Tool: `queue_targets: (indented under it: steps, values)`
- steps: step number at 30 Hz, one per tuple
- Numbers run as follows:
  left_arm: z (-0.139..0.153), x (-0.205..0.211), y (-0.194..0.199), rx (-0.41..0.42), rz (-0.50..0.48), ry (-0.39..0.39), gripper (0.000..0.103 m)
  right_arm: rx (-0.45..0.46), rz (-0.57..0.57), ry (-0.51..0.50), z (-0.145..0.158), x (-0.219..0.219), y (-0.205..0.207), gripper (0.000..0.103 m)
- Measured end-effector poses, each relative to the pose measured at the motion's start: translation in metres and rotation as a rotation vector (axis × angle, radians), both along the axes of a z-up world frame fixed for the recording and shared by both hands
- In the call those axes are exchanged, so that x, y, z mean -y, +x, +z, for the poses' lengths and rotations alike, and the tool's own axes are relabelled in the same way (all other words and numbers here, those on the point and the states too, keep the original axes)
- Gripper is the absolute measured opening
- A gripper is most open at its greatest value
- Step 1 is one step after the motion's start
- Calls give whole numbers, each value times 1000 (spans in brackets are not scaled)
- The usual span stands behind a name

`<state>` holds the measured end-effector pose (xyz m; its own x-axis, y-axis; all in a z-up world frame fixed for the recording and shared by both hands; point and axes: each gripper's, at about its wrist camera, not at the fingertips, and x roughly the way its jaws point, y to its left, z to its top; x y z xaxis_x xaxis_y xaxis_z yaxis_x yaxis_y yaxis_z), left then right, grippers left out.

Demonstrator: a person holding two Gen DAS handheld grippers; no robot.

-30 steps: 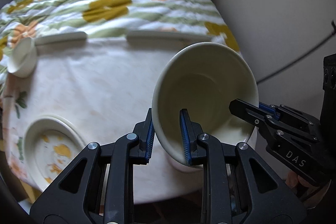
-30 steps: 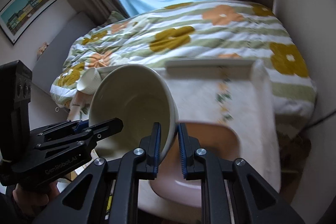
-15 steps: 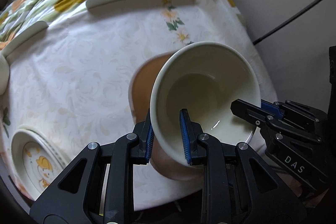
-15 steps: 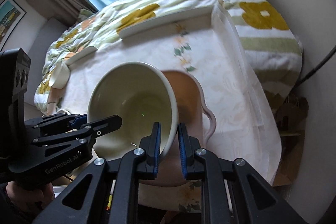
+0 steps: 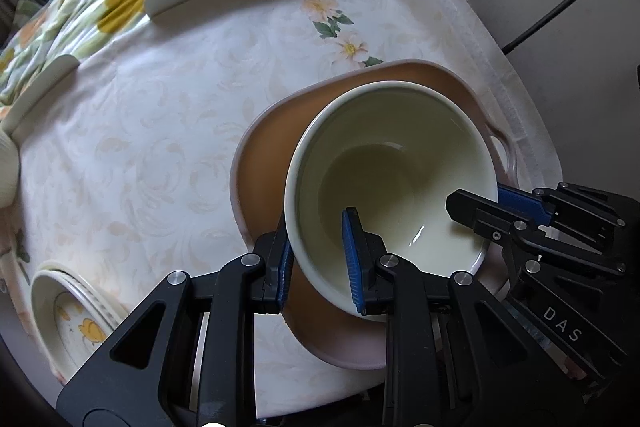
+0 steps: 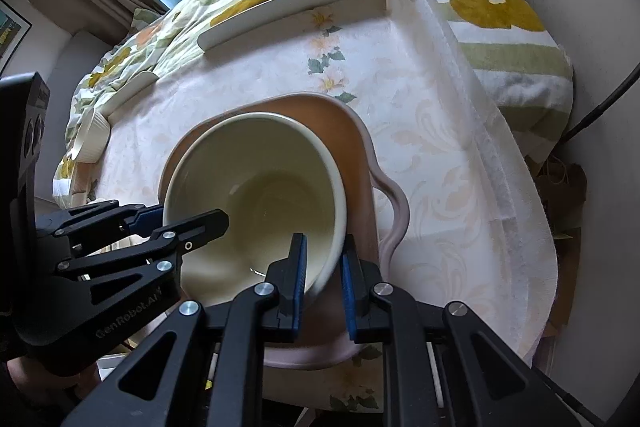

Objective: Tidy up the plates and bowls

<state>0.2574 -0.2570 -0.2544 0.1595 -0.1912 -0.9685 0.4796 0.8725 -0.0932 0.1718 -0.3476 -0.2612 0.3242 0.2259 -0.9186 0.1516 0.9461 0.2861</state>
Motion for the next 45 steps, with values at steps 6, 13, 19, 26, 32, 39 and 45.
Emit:
queue_targets:
  steps: [6, 13, 19, 26, 32, 39, 45]
  values:
    - [-1, 5, -1, 16, -8, 27, 20, -2, 10, -7, 0, 0, 1, 15]
    - [1, 8, -1, 17, -10, 48, 20, -13, 21, -28, 4, -2, 0, 15]
    - [1, 11, 0, 13, -3, 72, 21, -25, 26, -26, 6, -1, 0, 15]
    - [13, 15, -2, 72, -16, 110, 21, -13, 23, -35, 16, 0, -1, 15]
    - [30, 11, -6, 100, -2, 91, 21, 17, 19, -44, 28, 4, -8, 15]
    - [91, -10, -17, 241, 78, -20, 21, 145, 33, -63, 74, 8, -19, 15]
    - [146, -51, -32, 414, 218, -84, 21, 276, 76, -95, 111, 1, -24, 15]
